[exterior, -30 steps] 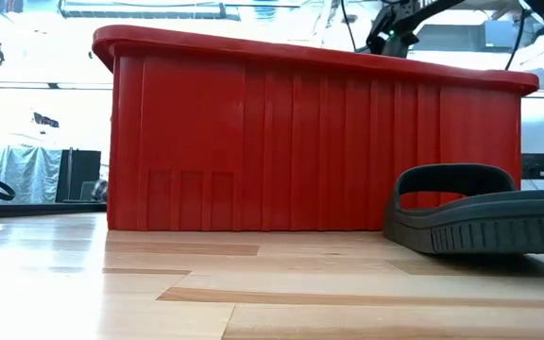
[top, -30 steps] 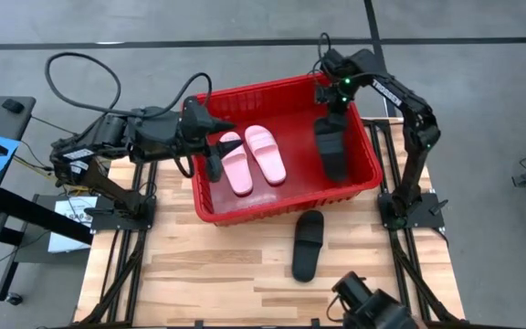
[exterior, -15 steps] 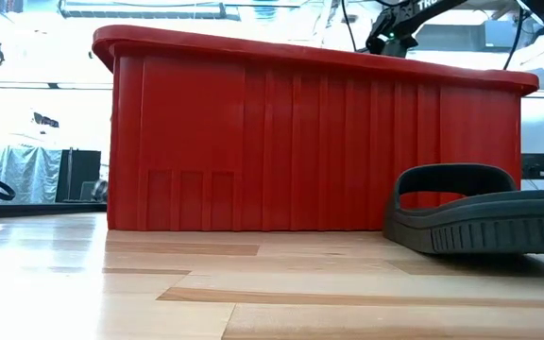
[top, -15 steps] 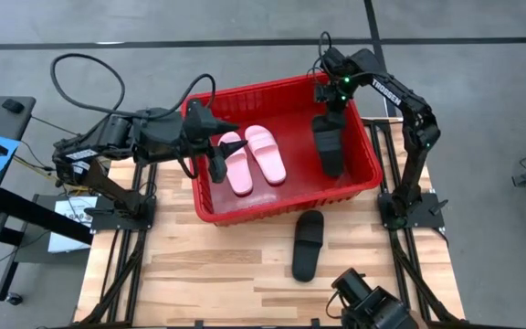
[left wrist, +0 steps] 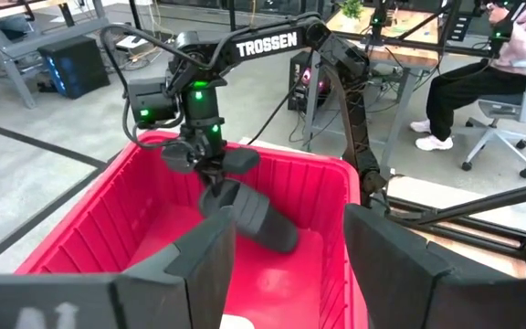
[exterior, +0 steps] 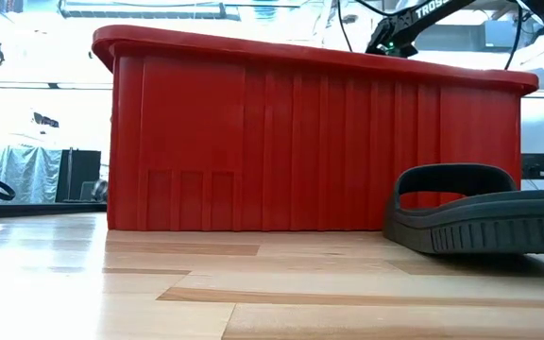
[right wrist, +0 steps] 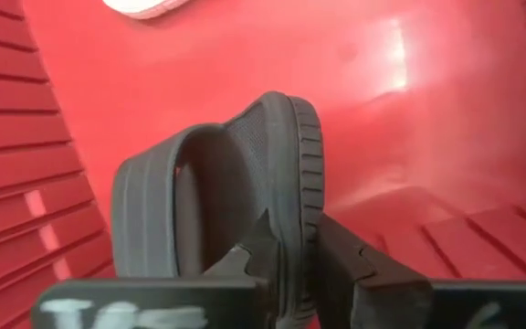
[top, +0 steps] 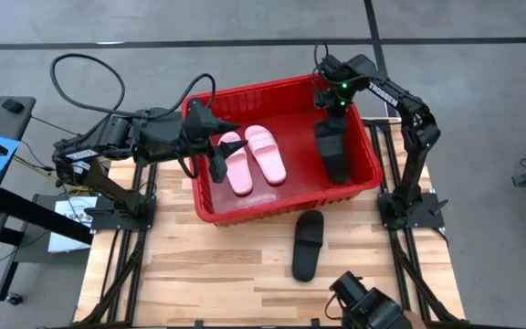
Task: Pick and place slides into bin
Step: Put the bottom black slipper in the red bin
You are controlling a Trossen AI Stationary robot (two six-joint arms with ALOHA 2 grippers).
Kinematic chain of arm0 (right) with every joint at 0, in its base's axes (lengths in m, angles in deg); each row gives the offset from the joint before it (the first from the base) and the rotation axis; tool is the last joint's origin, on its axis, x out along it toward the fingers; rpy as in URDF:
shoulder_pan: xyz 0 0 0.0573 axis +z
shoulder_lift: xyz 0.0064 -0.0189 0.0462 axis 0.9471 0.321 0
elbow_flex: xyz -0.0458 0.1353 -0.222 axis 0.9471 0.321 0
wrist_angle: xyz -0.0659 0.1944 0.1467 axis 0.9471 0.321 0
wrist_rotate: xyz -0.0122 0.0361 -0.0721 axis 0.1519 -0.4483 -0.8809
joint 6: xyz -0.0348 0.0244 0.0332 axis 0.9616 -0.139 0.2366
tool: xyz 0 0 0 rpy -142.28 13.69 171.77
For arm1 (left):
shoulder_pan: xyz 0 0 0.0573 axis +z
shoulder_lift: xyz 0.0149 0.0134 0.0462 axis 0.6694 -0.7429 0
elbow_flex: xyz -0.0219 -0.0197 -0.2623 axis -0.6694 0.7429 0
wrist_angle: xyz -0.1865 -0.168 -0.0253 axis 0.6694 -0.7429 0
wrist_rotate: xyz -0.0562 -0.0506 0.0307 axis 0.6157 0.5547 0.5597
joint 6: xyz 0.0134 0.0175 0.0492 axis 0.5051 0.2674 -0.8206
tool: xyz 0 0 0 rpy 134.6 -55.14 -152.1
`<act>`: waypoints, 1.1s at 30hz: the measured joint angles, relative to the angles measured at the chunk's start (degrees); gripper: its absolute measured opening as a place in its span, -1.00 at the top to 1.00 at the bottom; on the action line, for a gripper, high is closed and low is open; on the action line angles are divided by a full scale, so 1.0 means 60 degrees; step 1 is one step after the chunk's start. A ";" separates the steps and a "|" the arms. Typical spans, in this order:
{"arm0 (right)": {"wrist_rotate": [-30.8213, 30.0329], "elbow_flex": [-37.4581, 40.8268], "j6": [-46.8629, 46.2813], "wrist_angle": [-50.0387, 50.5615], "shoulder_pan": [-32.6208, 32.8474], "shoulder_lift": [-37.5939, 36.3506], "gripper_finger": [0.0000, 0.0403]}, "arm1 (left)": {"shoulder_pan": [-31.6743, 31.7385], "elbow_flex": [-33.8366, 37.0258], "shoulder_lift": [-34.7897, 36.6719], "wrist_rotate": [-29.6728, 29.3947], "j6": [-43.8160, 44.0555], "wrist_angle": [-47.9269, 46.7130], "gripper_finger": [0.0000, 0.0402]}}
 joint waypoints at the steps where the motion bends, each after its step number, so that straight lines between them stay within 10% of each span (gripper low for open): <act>1: -0.0106 0.0000 -0.0067 -0.0073 0.0014 0.0000 0.81 | -0.0003 0.0000 0.0000 0.0000 0.0002 0.0000 0.02; 33: -0.0792 0.0004 -0.0465 -0.0640 0.0066 0.0000 0.52 | 0.0000 -0.0004 0.0004 -0.0007 0.0000 -0.0004 0.02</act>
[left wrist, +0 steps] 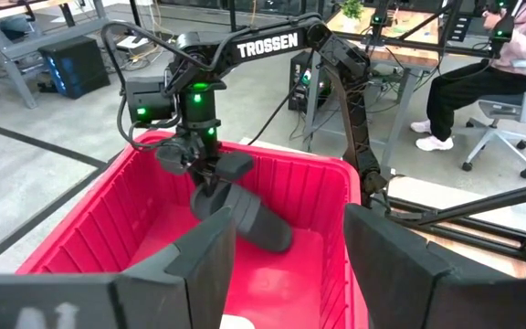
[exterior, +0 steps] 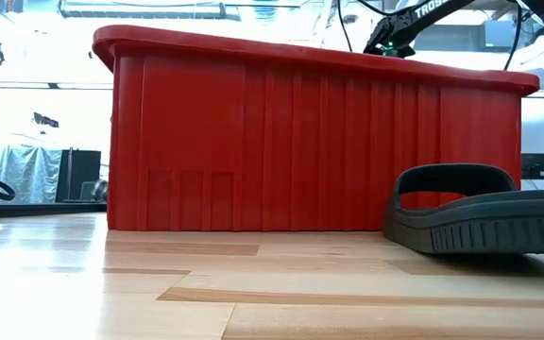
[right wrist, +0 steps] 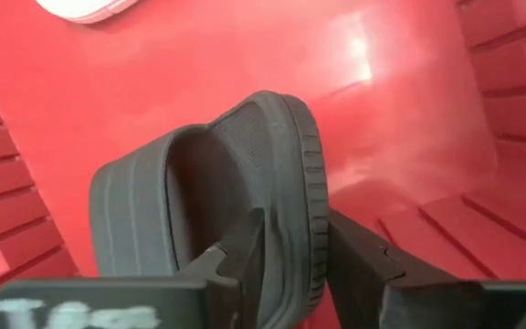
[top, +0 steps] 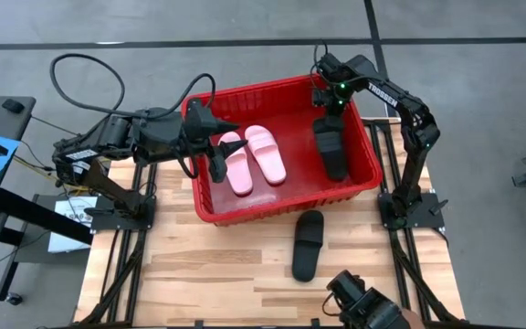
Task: Pick and place slides into bin
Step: Put the bottom black slipper in the red bin, then put the black slipper in the red bin
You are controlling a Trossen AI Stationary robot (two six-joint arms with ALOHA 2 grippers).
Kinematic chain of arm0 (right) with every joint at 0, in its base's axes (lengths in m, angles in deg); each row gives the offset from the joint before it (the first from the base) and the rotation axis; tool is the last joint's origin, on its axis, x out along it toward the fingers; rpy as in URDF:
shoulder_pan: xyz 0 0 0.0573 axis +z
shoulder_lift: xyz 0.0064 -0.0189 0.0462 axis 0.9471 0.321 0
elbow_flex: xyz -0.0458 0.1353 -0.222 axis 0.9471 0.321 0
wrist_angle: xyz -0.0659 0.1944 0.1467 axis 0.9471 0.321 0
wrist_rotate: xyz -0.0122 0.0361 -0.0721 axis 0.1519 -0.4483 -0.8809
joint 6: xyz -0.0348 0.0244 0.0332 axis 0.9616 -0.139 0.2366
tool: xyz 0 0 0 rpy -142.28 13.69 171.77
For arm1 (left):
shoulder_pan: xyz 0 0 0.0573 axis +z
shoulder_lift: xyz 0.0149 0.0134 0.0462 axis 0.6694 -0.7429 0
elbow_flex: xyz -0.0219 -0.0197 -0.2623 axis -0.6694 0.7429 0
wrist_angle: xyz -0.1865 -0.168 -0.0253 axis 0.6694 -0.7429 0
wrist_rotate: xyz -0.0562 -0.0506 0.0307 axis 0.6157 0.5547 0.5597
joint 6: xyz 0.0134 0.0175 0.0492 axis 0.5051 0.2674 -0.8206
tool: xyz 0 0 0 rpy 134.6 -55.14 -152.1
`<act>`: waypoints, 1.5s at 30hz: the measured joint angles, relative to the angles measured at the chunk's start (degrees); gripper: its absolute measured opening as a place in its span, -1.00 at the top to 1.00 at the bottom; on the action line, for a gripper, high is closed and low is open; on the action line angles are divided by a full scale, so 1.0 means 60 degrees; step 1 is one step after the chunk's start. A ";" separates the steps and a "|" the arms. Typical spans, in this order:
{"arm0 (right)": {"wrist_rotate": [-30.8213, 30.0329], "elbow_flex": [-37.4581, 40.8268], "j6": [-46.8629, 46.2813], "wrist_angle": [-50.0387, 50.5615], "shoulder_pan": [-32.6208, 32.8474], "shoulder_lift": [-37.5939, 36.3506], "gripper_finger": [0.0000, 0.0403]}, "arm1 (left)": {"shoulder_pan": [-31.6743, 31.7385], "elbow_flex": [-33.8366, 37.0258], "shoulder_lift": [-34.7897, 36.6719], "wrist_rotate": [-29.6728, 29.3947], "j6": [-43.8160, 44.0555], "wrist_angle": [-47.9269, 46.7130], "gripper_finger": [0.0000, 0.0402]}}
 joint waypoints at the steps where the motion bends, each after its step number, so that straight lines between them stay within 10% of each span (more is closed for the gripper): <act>1: -0.0032 0.0000 -0.0004 0.0002 0.0000 0.0000 0.50 | -0.0003 0.0000 0.0000 0.0000 0.0000 0.0000 0.02; 45: -0.1298 0.0000 -0.0517 -0.0598 0.0218 -0.0020 0.02 | -0.0004 -0.0004 0.0004 0.0007 0.0000 -0.0147 0.02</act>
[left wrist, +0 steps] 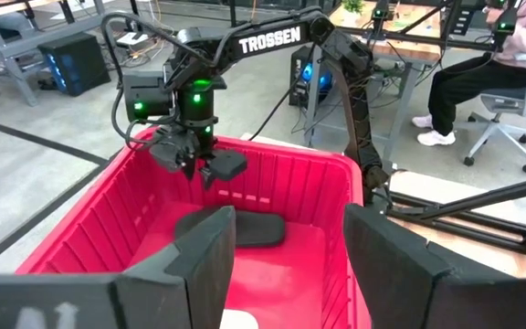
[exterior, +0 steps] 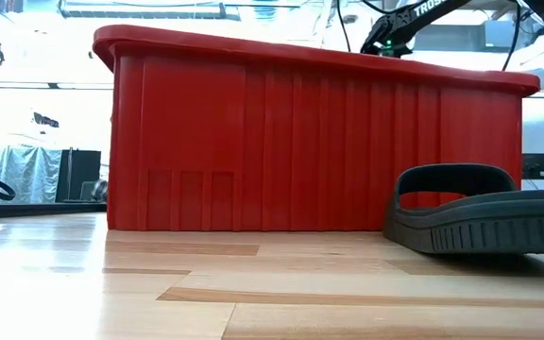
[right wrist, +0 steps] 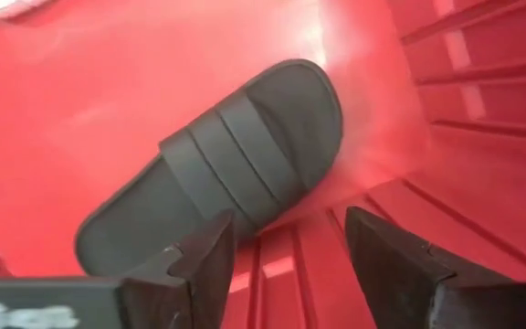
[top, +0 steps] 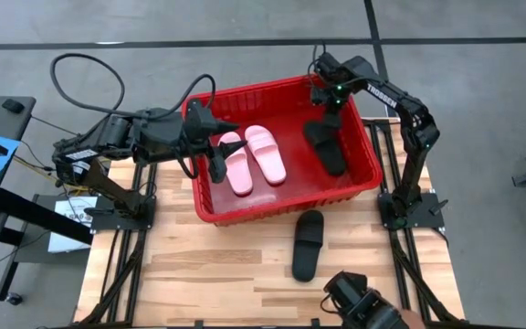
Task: Pick and place slides into bin
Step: Put the black slipper in the red bin
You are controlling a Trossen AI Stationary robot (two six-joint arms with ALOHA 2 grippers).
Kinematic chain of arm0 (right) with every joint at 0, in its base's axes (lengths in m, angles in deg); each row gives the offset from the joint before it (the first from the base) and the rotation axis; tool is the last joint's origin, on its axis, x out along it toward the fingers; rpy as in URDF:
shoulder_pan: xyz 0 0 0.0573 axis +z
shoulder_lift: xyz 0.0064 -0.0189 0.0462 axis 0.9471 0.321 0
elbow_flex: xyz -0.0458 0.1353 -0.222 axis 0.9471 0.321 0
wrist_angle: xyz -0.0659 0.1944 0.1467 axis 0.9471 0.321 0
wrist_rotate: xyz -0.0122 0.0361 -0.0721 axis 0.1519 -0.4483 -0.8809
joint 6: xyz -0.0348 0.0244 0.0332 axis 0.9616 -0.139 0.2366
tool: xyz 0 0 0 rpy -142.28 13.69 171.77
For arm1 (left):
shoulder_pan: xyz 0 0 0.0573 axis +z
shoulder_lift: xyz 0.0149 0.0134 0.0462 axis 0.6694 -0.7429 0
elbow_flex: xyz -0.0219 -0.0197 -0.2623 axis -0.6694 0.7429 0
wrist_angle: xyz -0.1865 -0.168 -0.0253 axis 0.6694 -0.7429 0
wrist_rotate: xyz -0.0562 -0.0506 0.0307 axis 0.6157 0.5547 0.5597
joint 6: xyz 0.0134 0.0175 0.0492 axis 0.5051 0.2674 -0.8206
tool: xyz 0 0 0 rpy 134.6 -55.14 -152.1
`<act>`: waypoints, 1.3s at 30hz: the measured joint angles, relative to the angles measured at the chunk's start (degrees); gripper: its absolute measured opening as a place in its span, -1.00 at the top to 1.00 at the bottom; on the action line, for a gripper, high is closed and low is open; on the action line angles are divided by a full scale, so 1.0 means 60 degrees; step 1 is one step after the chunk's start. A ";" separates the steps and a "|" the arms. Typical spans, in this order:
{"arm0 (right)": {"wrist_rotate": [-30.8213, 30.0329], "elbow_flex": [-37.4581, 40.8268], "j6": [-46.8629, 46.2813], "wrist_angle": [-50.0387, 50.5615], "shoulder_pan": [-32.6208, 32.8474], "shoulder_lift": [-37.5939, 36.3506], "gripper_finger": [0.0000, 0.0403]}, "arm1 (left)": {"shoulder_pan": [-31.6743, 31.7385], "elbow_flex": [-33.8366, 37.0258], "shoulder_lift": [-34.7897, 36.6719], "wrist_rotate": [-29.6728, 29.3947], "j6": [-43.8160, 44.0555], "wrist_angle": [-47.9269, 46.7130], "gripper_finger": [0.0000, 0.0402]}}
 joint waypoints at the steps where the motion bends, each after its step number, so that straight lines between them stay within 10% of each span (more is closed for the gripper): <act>1: -0.0158 0.0000 -0.0014 0.0017 0.0062 -0.0032 0.03 | 0.0000 0.0000 0.0000 -0.0003 -0.0003 -0.0044 0.02; 19: -0.1788 -0.0004 -0.1607 0.0380 0.2820 -0.3141 -0.01 | 0.0000 0.0000 0.0000 -0.0004 -0.0453 -0.0141 0.02; 39: -0.2453 -0.0007 -0.9353 0.2420 1.0315 -0.4401 -0.03 | 0.0000 0.0000 0.0000 0.0139 -0.1003 -0.0190 0.02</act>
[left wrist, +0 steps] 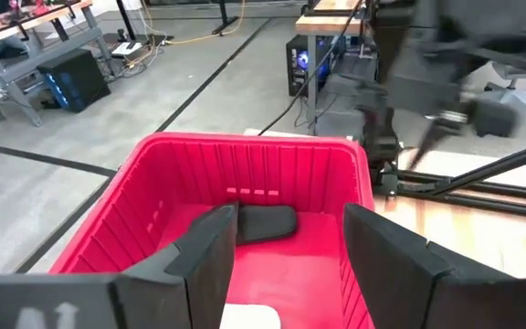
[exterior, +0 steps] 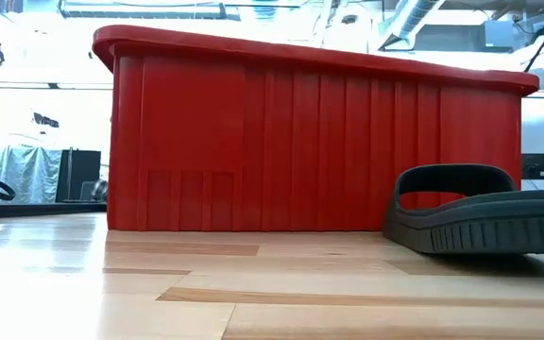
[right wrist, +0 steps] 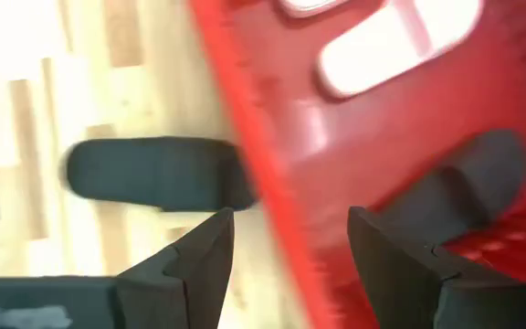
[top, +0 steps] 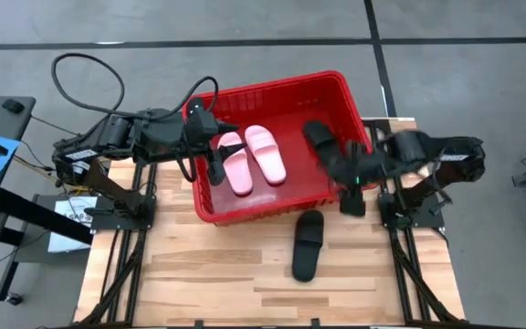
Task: Pick and place slides into bin
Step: Put the black slipper in the red bin
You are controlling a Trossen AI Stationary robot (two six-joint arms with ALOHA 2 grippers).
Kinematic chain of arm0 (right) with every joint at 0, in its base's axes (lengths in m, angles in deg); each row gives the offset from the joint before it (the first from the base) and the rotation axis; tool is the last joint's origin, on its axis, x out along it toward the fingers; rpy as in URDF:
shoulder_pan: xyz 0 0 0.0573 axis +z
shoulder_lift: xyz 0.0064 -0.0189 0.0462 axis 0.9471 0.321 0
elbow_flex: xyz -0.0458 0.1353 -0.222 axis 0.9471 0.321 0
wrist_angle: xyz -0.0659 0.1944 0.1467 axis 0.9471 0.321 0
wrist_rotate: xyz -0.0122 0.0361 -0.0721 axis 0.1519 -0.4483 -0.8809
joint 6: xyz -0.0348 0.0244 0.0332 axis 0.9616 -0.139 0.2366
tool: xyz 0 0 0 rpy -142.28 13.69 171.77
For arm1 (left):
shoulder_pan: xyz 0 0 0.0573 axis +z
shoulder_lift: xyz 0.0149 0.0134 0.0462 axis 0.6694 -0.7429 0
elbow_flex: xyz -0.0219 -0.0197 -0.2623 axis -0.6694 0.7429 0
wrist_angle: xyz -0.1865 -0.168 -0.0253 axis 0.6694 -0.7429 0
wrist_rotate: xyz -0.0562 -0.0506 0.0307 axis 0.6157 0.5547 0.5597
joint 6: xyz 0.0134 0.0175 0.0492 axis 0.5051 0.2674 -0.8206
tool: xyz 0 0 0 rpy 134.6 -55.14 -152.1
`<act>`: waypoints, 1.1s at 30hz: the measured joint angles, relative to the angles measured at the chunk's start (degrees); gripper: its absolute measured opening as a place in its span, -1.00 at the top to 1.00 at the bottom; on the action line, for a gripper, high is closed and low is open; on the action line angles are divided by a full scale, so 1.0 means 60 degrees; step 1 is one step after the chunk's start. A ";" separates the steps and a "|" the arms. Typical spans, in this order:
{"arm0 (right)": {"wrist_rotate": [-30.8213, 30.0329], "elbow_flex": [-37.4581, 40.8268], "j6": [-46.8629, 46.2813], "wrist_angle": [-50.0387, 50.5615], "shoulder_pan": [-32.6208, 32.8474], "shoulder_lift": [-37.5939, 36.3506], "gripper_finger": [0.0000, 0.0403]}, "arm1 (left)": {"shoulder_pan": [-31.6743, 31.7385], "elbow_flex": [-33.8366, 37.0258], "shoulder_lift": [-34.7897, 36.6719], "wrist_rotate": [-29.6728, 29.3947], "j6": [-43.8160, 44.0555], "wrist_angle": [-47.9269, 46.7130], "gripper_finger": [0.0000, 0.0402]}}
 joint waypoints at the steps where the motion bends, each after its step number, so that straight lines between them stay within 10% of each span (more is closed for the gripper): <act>1: -0.0077 0.0000 -0.0443 0.0005 0.0377 0.0093 -0.04 | 0.0000 0.0000 0.0000 0.0003 -0.0003 -0.0058 0.02; 13: -0.1422 0.0000 -0.4378 0.0005 0.3736 0.1897 -0.04 | -0.0752 0.0000 0.0363 -0.0117 -0.0242 -0.0522 0.02; 33: -0.1897 0.0000 -0.6818 -0.0808 0.4814 0.5546 -0.02 | -0.2137 0.0000 0.0946 -0.0117 -0.0429 -0.0879 0.02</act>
